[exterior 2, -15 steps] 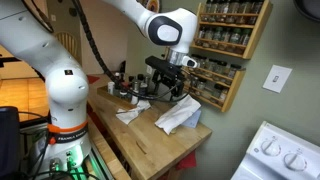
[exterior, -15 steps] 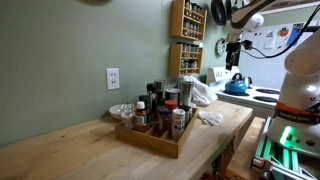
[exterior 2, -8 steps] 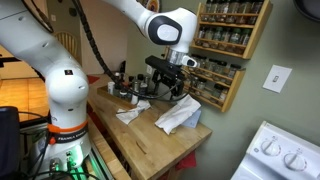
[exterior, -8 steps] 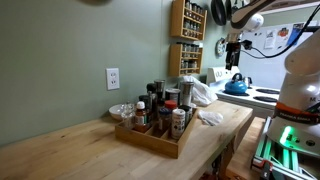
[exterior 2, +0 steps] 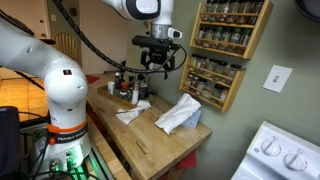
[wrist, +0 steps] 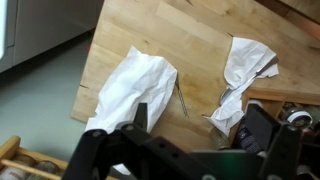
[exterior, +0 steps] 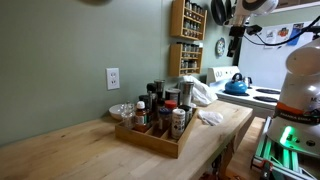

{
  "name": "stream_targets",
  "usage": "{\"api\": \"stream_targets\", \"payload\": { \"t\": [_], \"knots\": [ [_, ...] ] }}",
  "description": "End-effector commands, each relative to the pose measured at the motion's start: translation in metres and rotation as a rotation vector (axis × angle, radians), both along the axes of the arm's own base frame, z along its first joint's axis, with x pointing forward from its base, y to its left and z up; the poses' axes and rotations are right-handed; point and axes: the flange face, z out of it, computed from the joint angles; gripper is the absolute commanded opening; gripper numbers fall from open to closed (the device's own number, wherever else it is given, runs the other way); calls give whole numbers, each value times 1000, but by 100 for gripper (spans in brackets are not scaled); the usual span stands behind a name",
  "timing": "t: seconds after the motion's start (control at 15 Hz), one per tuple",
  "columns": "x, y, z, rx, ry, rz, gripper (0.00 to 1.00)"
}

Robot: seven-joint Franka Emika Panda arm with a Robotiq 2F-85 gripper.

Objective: Remove the white container from the wooden rack, put it on the counter, move the clear black pepper container to the left and then put the white container on the right side of the clear black pepper container

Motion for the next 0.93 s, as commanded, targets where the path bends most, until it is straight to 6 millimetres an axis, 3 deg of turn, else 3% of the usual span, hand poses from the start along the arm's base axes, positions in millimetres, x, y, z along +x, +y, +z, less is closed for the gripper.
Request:
{"api": "stream_targets", "payload": {
  "t": [0.0,0.73,0.87],
  "knots": [
    [-6,3,4,-4,-16,6,100],
    [-11,5,-1,-2,-16,20,100],
    [12,26,-4,1,-6,116,100]
  ]
}}
